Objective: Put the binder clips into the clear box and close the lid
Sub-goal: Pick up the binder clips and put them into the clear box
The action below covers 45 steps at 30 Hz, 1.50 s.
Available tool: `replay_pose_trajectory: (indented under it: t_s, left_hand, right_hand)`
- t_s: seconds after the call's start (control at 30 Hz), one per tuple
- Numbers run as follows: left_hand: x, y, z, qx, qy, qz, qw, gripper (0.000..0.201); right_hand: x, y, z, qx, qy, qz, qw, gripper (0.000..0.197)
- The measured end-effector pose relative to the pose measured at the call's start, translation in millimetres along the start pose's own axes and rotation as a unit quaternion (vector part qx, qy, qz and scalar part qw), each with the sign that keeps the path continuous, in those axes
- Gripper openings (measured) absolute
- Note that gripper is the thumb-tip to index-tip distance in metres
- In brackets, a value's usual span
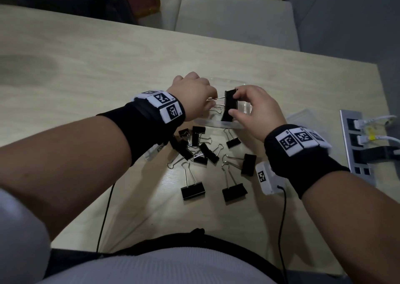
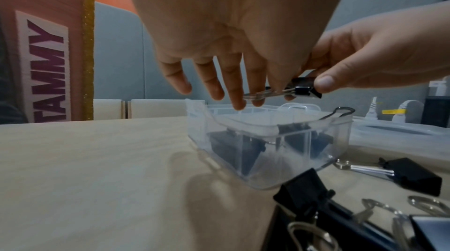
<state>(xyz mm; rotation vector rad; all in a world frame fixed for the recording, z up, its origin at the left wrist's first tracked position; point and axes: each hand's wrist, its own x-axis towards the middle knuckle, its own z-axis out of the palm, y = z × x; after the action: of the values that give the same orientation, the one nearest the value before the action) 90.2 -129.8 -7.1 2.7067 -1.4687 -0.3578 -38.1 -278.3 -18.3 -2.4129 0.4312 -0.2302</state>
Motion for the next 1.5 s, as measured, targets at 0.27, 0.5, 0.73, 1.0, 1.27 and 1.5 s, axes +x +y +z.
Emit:
replay_pose_trajectory:
  t_s: [0.27, 0.5, 0.73, 1.0, 1.27, 1.5]
  left_hand:
    - [8.1, 7.1, 4.0, 0.046, -0.043, 0.0, 0.998, 0.035]
    - [-31.3, 12.8, 3.9, 0.01, 0.001, 0.091, 0.996, 0.029]
    - [-99.9, 36.2, 22.7, 0.103, -0.258, 0.273, 0.921, 0.047]
    - [-101.1, 45.5, 36.2, 0.112, -0.283, 0.224, 0.926, 0.037]
    - [-86.9, 38.7, 13.8, -0.022, -0.253, 0.209, 0.944, 0.029]
    - [-37.2, 13.2, -37.1, -0.159, -0.013, 0.112, 0.981, 0.027]
  right_hand:
    - [7.0, -2.2, 3.4, -0.159, -0.074, 0.034, 0.984, 0.042]
    - [-40.3, -37.6, -11.5, -0.159, -0.14, -0.023, 0.977, 0.016]
    - [-123.6, -39.9, 11.5, -0.305, -0.394, 0.144, 0.855, 0.054]
    - [-113.3, -35.1, 16.3, -0.239, -0.33, 0.154, 0.9, 0.034]
    - [-118.5, -37.4, 32.3, -0.221, -0.312, 0.128, 0.915, 0.039]
    - [-112.2, -35.0, 28.8, -0.249, -0.344, 0.111, 0.898, 0.044]
